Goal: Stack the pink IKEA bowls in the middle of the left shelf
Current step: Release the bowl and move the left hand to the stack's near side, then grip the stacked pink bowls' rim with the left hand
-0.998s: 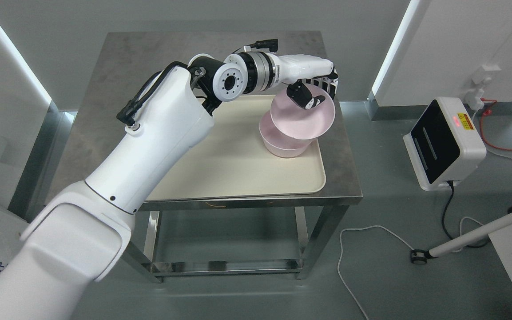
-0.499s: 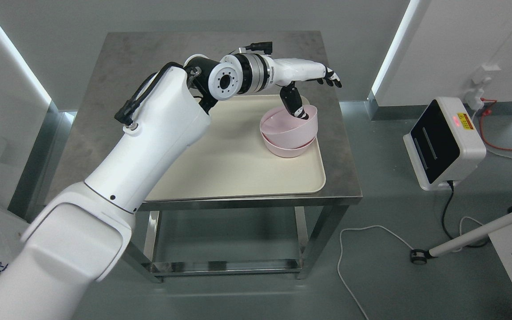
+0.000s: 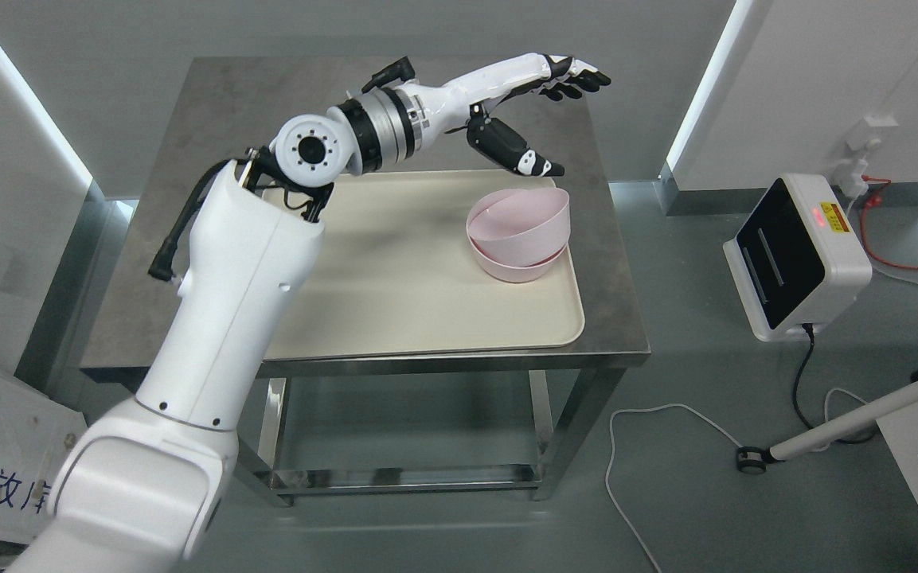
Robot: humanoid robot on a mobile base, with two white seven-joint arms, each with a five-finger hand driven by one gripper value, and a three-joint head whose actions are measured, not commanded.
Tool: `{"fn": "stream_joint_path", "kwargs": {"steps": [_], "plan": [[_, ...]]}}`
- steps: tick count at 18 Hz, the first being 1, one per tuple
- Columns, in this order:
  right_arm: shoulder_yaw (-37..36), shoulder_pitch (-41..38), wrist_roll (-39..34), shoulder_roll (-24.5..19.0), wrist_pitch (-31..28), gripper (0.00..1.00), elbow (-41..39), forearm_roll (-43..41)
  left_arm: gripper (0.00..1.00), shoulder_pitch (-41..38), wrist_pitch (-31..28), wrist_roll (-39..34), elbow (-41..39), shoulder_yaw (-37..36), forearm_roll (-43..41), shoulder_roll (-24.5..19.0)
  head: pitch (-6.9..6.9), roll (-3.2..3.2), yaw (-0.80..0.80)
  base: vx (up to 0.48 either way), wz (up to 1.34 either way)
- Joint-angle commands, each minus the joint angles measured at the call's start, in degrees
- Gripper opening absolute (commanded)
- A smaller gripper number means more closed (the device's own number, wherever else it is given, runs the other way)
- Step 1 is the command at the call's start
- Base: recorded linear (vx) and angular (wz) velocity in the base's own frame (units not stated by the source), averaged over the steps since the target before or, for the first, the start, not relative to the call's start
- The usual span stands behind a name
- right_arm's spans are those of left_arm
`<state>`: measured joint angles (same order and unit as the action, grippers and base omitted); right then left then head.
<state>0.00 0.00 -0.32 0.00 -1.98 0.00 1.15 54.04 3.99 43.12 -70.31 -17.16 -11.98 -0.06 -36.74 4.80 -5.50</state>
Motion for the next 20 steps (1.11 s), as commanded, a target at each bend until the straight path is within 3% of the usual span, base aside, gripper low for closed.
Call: {"fn": "stream_joint_path", "kwargs": {"steps": [1,7,11,16,20], "plan": [[-0.7,-1.7,0.0,1.0,0.0,1.0,-1.9,-1.2,0.75,-15.2,0.7,4.6,-19.2,12.9,7.4,-0.9,0.0,0.0,0.0,0.0,0.0],[-0.6,-1.7,0.0,1.0,0.0,1.0,-1.9,-1.2,0.76,-16.3,3.2,8.0,-19.2,9.6,1.7,-3.2,0.0,0.0,0.0,0.0,0.0],[-0.6,-1.7,0.0,1.0,0.0,1.0,-1.9,-1.2,0.76,-16.0,3.7,8.0,-18.8,7.0,-10.0,-2.8,0.0,0.0,0.0,0.0,0.0],[-0.6,-1.7,0.0,1.0,0.0,1.0,-1.9,-1.2,0.76,-15.5,3.7,7.9,-18.7,-0.9,-17.8,-2.4,0.0,0.0,0.0,0.0,0.0],[-0.7,-1.7,0.0,1.0,0.0,1.0,-1.9,-1.2,0.76,-14.8,3.6,7.9,-15.0,-2.1,-25.7,-0.9,0.0,0.0,0.0,0.0,0.0]]}}
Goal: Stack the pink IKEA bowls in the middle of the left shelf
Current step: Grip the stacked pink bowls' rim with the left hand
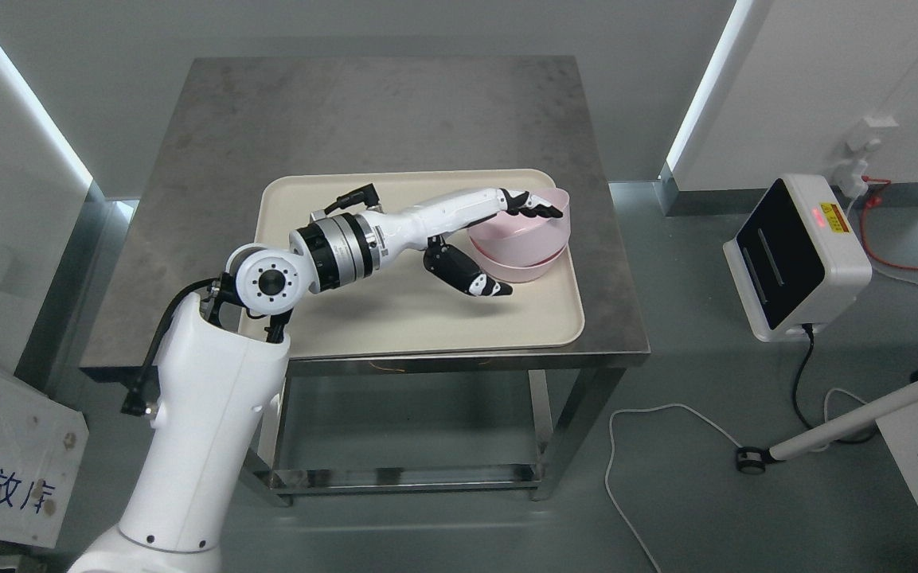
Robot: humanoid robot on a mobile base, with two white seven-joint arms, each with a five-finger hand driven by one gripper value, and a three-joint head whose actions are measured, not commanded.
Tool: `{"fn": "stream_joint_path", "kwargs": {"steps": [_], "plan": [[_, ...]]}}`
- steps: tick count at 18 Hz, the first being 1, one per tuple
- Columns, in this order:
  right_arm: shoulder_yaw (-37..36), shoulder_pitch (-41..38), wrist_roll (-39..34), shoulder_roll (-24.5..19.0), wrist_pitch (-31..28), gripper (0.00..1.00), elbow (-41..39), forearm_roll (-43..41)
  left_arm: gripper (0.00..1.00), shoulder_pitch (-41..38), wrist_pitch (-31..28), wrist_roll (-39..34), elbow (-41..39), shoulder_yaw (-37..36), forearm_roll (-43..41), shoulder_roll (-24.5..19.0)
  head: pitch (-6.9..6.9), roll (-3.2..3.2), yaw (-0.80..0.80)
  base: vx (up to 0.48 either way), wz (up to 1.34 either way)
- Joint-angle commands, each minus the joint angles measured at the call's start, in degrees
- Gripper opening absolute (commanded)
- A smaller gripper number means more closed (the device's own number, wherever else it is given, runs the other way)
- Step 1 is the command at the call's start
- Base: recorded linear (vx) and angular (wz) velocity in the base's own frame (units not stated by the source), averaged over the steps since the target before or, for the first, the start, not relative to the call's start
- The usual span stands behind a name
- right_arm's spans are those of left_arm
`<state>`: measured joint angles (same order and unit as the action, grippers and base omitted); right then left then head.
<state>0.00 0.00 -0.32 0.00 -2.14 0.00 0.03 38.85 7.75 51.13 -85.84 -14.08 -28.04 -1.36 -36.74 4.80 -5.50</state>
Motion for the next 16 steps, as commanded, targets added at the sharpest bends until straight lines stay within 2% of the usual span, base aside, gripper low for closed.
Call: {"fn": "stream_joint_path", "kwargs": {"steps": [1,6,9,10,16], "plan": [[-0.6,-1.7,0.0,1.0,0.1,1.0,-1.9,0.0,0.76,1.0,-0.2,-0.5,1.9,-5.3,-10.5,0.4,0.0,0.0,0.0,0.0,0.0],[-0.6,-1.7,0.0,1.0,0.2,1.0,-1.9,0.0,0.76,1.6,-0.4,-2.2,4.0,-4.8,-10.3,0.4,0.0,0.0,0.0,0.0,0.0],[-0.7,-1.7,0.0,1.0,0.1,1.0,-1.9,0.0,0.78,1.9,-0.2,-5.6,3.7,-3.1,-5.6,0.4,0.0,0.0,0.0,0.0,0.0],[-0.6,-1.7,0.0,1.0,0.2,1.0,-1.9,0.0,0.77,2.0,-0.2,-5.7,3.5,-3.0,-3.5,0.4,0.0,0.0,0.0,0.0,0.0],[-0.6,-1.7,0.0,1.0,0.1,1.0,-1.9,0.0,0.77,2.1,0.0,-6.0,3.7,-2.4,-2.8,0.4,0.0,0.0,0.0,0.0,0.0]]}}
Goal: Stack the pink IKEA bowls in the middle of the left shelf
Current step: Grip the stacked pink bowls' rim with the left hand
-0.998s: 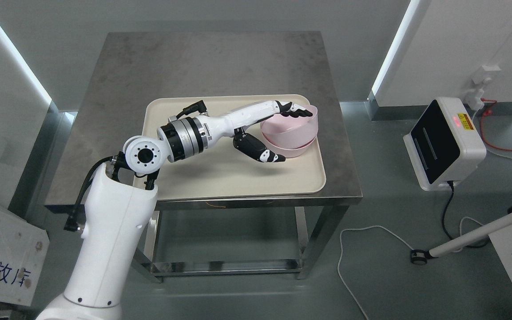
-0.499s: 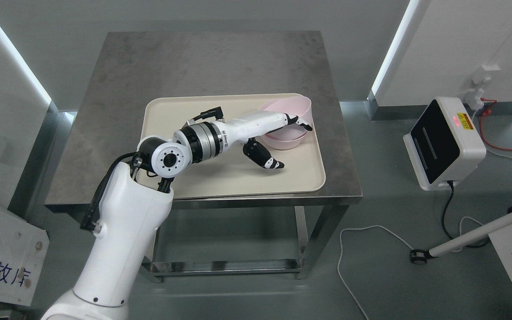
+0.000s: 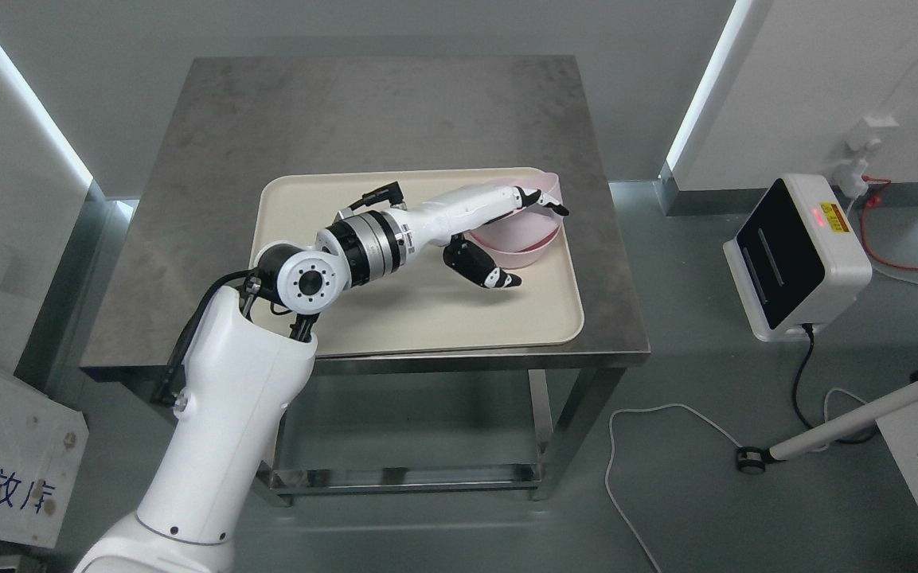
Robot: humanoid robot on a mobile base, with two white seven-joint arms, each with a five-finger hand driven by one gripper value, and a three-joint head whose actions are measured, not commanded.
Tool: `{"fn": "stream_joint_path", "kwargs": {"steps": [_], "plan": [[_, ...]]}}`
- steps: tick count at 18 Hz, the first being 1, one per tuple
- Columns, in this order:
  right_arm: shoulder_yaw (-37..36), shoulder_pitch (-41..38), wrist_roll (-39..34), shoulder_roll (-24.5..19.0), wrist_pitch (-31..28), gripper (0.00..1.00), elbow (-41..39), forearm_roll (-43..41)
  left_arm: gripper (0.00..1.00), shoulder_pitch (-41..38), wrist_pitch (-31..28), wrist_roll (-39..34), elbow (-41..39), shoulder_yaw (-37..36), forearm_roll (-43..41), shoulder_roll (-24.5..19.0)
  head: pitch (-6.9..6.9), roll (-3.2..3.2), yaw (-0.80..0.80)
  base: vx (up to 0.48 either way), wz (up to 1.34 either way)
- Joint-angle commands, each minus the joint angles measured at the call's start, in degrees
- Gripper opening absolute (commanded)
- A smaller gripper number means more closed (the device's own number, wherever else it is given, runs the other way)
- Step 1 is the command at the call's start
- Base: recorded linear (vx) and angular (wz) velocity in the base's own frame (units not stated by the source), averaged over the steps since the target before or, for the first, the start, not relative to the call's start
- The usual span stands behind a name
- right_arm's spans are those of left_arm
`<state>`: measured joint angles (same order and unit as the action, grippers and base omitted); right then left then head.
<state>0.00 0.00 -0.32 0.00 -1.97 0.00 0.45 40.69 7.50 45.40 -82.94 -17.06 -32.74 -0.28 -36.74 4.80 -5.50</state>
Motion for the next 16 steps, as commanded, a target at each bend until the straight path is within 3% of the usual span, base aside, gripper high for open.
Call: {"fn": "stream_joint_path", "kwargs": {"steps": [1,5,7,10,11,16], "plan": [[-0.6,-1.7,0.0,1.0,-0.1,1.0,-1.9,-0.5,0.78,0.4,0.4,-0.3,0.7,0.6,3.5,-0.7,0.0,0.0,0.0,0.0,0.0],[-0.6,-1.7,0.0,1.0,-0.1,1.0,-1.9,-0.5,0.81,0.4,2.3,-0.4,0.7,0.5,10.1,-0.7,0.0,0.0,0.0,0.0,0.0],[-0.7,-1.7,0.0,1.0,0.0,1.0,-1.9,-0.5,0.89,0.4,2.3,-0.9,0.7,0.4,10.1,-0.7,0.0,0.0,0.0,0.0,0.0],[-0.6,-1.7,0.0,1.0,-0.1,1.0,-1.9,-0.5,0.92,-0.2,2.4,-1.3,0.8,-1.3,9.7,-0.7,0.0,0.0,0.0,0.0,0.0],[-0.6,-1.7,0.0,1.0,0.0,1.0,-1.9,-0.5,0.98,-0.3,2.4,-1.2,1.0,-2.4,9.5,-0.7,0.0,0.0,0.0,0.0,0.0],[-0.6,-1.7,0.0,1.0,0.0,1.0,-1.9,-0.5,0.99,-0.1,2.7,-1.3,2.1,-2.0,9.0,-0.7,0.0,0.0,0.0,0.0,0.0]]}}
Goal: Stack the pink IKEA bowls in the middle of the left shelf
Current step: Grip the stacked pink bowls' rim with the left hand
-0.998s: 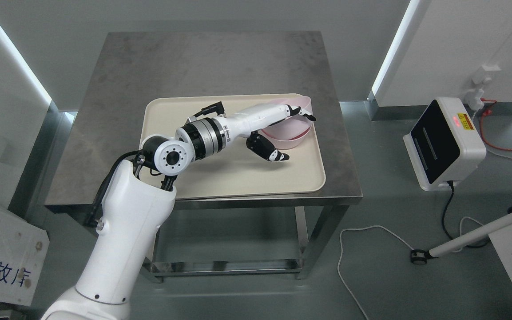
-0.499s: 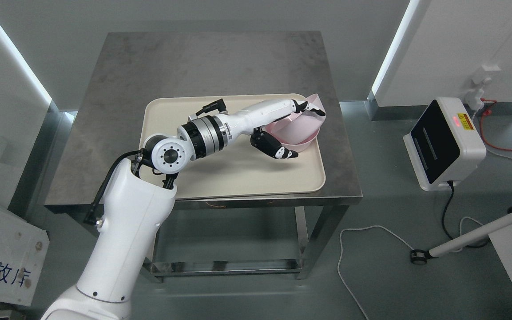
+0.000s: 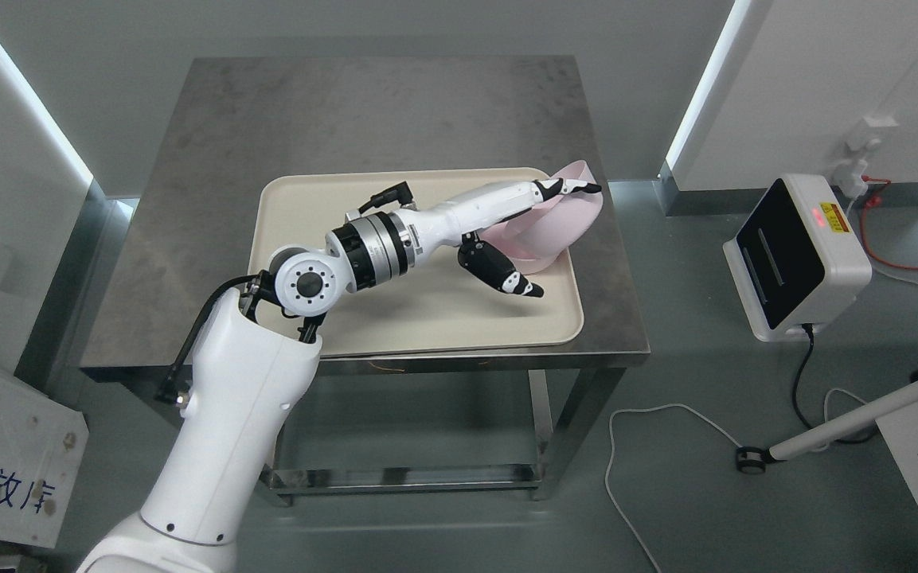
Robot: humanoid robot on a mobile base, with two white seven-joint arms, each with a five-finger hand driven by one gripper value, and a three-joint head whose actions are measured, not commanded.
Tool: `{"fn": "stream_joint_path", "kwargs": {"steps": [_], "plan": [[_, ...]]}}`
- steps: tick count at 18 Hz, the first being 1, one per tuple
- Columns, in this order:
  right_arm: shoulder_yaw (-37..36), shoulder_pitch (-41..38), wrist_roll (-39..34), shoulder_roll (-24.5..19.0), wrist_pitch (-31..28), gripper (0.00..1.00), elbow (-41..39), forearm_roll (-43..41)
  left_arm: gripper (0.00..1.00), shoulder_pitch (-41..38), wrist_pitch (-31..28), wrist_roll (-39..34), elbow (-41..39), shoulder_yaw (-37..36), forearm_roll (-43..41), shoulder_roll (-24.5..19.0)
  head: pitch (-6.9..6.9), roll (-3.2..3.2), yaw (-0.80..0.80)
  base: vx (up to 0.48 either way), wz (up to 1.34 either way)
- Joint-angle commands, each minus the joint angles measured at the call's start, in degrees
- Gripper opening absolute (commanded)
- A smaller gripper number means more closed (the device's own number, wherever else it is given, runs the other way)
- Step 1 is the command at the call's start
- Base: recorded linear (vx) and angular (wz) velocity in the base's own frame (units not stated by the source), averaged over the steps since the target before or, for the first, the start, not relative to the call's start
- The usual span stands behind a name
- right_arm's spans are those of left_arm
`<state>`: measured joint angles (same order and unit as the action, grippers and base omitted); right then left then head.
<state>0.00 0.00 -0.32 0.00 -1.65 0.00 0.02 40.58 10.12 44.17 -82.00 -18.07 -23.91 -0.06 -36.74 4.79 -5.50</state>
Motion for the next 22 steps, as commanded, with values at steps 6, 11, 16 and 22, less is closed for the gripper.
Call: {"fn": "stream_joint_path", "kwargs": {"steps": [6,11,16,22], "plan": [[-0.6,-1.7,0.0,1.0,-0.3,1.0,-1.9,0.0,1.0,1.9,3.7,-2.6,1.8,1.4,-7.5,-0.9,0.0,0.0,0.0,0.0,0.0],[-0.6,-1.7,0.0,1.0,-0.4,1.0,-1.9,0.0,1.0,3.9,4.8,-2.2,1.8,4.2,-9.0,-0.9,0.0,0.0,0.0,0.0,0.0],[-0.6,-1.7,0.0,1.0,-0.4,1.0,-1.9,0.0,1.0,3.3,5.0,-0.3,1.8,-0.2,-12.9,-4.9,0.0,0.0,0.0,0.0,0.0],[-0.6,-1.7,0.0,1.0,-0.4,1.0,-1.9,0.0,0.9,3.5,4.5,5.7,1.8,-3.6,-17.0,-4.7,0.0,0.0,0.0,0.0,0.0]]}}
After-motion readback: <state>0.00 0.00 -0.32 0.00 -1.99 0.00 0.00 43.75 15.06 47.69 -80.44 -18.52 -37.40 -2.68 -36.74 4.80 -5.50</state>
